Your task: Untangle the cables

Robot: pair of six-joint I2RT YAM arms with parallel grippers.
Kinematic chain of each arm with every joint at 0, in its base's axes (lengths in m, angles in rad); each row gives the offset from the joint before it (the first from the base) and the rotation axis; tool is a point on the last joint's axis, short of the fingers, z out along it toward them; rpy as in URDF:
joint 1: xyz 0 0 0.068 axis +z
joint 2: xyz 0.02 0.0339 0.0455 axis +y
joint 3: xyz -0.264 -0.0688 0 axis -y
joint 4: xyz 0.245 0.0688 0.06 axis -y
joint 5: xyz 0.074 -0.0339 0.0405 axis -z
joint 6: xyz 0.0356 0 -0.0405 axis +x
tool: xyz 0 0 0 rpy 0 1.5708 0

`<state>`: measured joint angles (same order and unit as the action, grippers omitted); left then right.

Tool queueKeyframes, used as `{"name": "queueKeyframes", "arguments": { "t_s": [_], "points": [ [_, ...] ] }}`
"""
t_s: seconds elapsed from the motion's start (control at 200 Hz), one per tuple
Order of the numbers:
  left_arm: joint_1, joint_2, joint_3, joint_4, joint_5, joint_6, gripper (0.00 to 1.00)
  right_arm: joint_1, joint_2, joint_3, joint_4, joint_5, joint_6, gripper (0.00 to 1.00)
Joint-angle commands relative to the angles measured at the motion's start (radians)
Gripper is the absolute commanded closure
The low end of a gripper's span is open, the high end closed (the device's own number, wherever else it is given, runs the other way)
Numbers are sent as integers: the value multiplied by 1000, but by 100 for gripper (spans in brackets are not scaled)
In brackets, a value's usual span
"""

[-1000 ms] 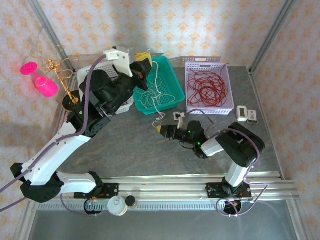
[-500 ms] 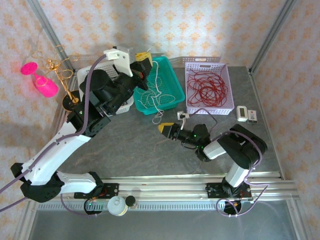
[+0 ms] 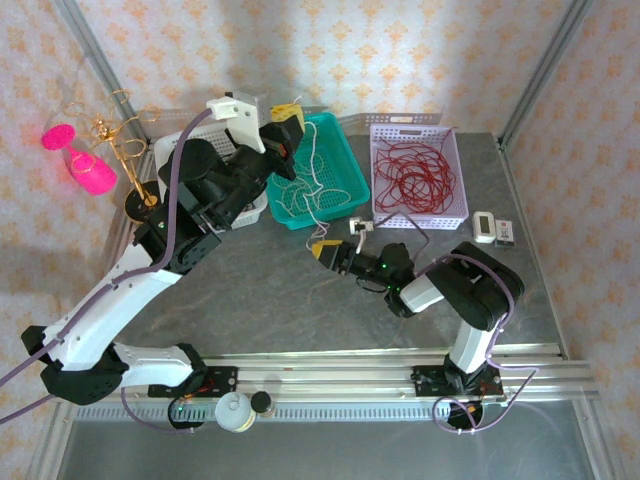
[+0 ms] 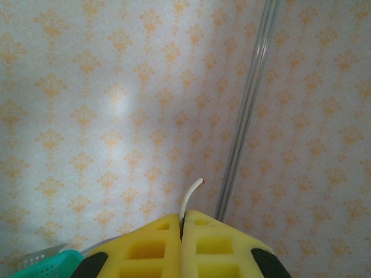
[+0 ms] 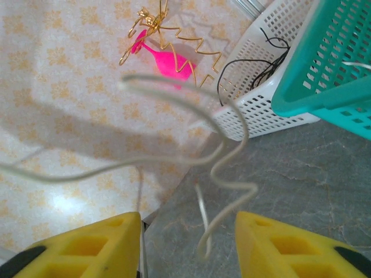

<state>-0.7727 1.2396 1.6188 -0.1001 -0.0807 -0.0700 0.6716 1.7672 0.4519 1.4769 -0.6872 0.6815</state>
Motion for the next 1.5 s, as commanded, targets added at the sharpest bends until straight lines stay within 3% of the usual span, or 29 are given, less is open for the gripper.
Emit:
{"name": "queueKeyframes", "arguments": {
  "t_s": [0.0,0.19,0.38,0.641,0.716,0.836,0.916,1.246,1.497],
  "points": [
    [-6,-8,30,16,28,4,100,5,32,29,68,10,6,58],
    [-6,-10,38,13,26,3,100,5,73,41,103,0,30,71],
    [-6,-3,49,5,23,9,100,5,75,22,118,-6,30,71],
    [-7,2,54,12,31,9,100,5,72,11,102,2,6,96],
    [-6,2,54,12,30,9,100,6,67,11,100,0,3,95],
    [-5,3,52,10,29,9,100,5,53,-4,126,0,0,74],
    [-5,2,50,11,28,9,100,5,51,-6,146,-11,2,69],
    [-5,1,46,10,30,5,100,6,74,35,140,-1,23,69],
    [-5,1,48,11,33,3,100,6,108,75,149,2,29,80]
  ]
}}
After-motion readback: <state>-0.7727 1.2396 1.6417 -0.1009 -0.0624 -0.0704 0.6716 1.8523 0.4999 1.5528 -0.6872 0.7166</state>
